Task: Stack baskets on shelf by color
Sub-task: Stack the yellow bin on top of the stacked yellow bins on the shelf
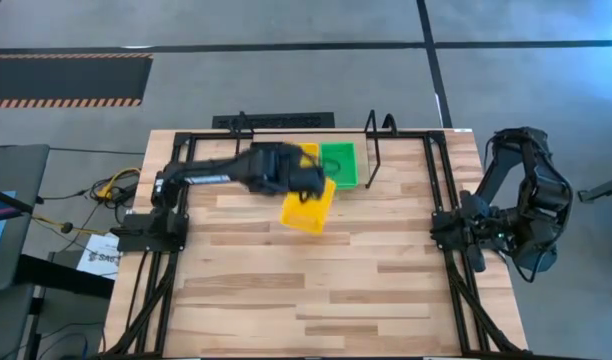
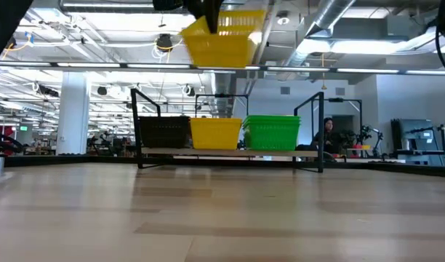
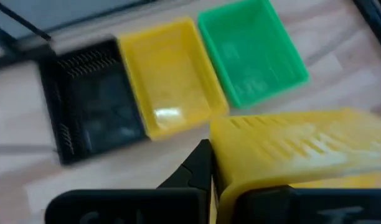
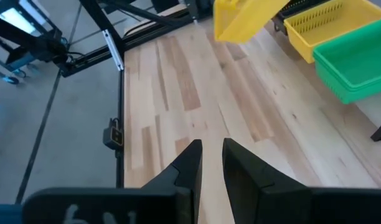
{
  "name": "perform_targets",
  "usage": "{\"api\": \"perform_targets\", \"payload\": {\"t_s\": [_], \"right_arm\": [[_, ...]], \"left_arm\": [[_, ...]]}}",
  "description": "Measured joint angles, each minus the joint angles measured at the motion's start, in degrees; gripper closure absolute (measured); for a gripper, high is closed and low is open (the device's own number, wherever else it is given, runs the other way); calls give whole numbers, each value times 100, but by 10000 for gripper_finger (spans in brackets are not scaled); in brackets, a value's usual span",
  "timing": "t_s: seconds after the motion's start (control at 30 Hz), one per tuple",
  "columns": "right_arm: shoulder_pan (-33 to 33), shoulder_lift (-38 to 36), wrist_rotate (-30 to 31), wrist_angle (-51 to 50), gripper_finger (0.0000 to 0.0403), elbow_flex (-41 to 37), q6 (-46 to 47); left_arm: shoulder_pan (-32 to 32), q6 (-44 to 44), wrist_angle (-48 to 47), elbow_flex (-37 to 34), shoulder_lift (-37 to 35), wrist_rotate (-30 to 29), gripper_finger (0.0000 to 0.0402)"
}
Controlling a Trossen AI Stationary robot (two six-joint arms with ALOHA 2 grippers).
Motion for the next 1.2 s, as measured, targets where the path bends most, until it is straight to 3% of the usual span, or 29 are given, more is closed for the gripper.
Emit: {"api": "perform_targets", "payload": {"t_s": [0.13,0.3,0.67,1.2], "right_arm": [[-138,79,1,0,321,0,6],[-409,192,4,2,321,0,10],[-913,408,-7,-2,321,0,12],[-1081,415,-11,-7,321,0,8]], "left_arm": [[641,760,253,0,-92,150,401],[1359,1615,873,0,-61,783,401],[2766,2098,791,-52,12,2001,401],[3033,2474,1087,-62,807,2681,401]]}}
